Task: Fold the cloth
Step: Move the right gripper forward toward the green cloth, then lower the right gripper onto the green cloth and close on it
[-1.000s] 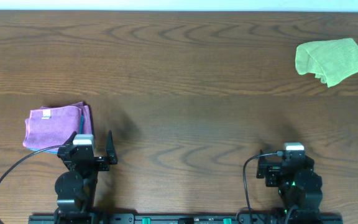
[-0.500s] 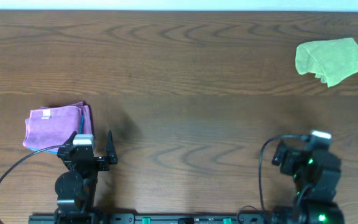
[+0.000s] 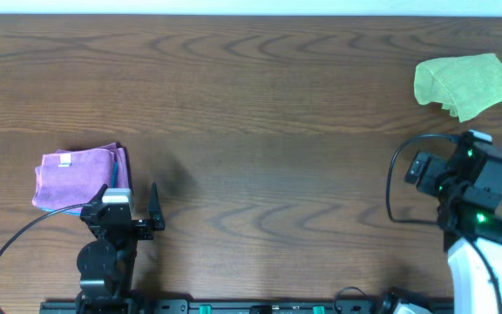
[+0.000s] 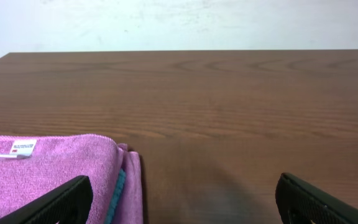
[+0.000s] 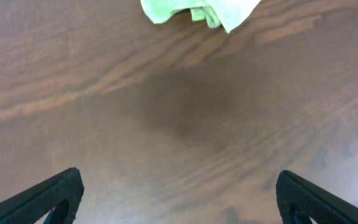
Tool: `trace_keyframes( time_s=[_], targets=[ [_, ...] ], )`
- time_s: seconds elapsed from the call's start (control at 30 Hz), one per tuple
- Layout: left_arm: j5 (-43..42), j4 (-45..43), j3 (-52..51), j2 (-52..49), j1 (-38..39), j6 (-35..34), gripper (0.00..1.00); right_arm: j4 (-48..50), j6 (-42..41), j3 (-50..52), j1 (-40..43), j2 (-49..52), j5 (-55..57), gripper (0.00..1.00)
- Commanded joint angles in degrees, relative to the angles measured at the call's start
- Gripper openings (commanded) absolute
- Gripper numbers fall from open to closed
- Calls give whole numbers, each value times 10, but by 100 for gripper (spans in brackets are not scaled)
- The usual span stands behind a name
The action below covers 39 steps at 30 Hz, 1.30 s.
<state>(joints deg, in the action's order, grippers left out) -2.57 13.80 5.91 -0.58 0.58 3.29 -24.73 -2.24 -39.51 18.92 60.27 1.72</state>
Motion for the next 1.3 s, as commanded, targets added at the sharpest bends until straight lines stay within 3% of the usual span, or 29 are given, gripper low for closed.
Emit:
trace_keyframes(
  time_s=[0.0, 0.17, 0.4, 0.7, 1.27],
  targets=[
    [6, 5, -16, 4, -2, 10, 95, 26, 13, -21, 24, 37, -33, 99],
    [6, 5, -16, 4, -2, 10, 95, 81, 41, -33, 41, 74, -44, 99],
    [6, 5, -16, 4, -2, 10, 95, 83, 77, -108, 46, 142, -35, 99],
    [6, 5, -16, 4, -2, 10, 95, -57, 80, -353, 73, 355, -45, 99],
    [6, 5, -16, 4, -2, 10, 95, -162, 67, -718, 73, 617, -82, 99]
  ],
)
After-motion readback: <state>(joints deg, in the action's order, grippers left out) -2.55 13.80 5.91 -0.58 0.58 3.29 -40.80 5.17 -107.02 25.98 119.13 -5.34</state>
